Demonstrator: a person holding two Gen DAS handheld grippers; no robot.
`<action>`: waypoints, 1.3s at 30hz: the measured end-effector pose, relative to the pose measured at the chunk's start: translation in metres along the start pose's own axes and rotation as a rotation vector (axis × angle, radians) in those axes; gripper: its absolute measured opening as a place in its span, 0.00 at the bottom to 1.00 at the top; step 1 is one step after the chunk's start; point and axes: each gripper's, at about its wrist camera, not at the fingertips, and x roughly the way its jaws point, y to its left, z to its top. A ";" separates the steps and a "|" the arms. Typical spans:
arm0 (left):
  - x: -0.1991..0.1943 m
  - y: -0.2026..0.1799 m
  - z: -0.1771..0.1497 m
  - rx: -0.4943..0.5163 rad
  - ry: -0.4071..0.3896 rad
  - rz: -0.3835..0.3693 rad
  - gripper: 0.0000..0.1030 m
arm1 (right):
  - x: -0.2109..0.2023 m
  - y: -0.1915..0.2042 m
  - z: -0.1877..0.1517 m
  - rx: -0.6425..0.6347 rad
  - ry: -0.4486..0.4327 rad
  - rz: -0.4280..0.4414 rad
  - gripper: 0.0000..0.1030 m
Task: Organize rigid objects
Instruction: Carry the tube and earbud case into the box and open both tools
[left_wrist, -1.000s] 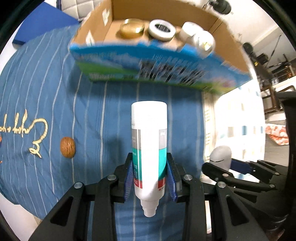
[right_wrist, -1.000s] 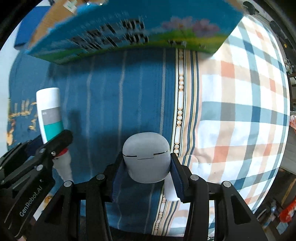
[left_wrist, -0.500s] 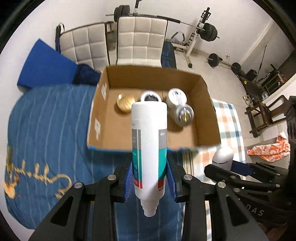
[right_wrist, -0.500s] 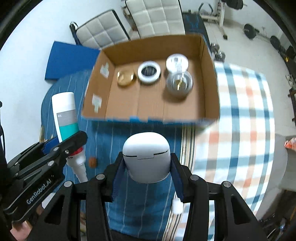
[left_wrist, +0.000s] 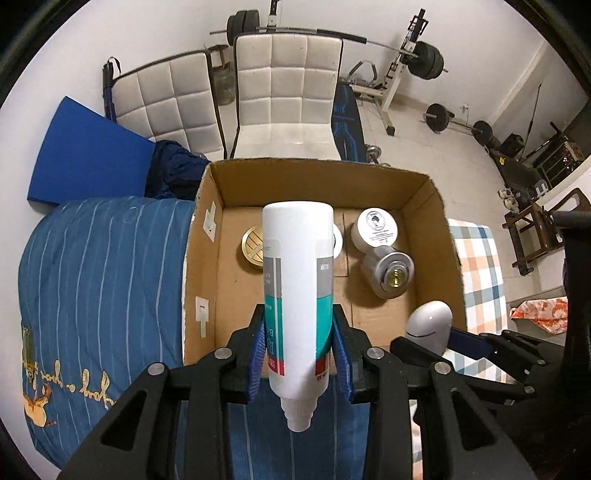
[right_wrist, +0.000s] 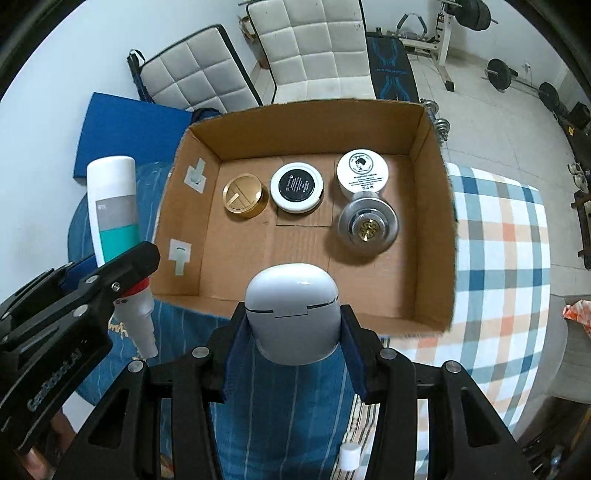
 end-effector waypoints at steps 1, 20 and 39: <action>0.005 0.001 0.002 -0.002 0.009 0.002 0.29 | 0.005 0.000 0.004 0.004 0.003 0.001 0.48; 0.166 0.043 0.021 -0.094 0.380 -0.018 0.29 | 0.143 -0.008 0.048 0.034 0.173 -0.027 0.48; 0.203 0.053 0.008 -0.091 0.501 -0.012 0.29 | 0.204 -0.009 0.056 0.037 0.289 -0.091 0.49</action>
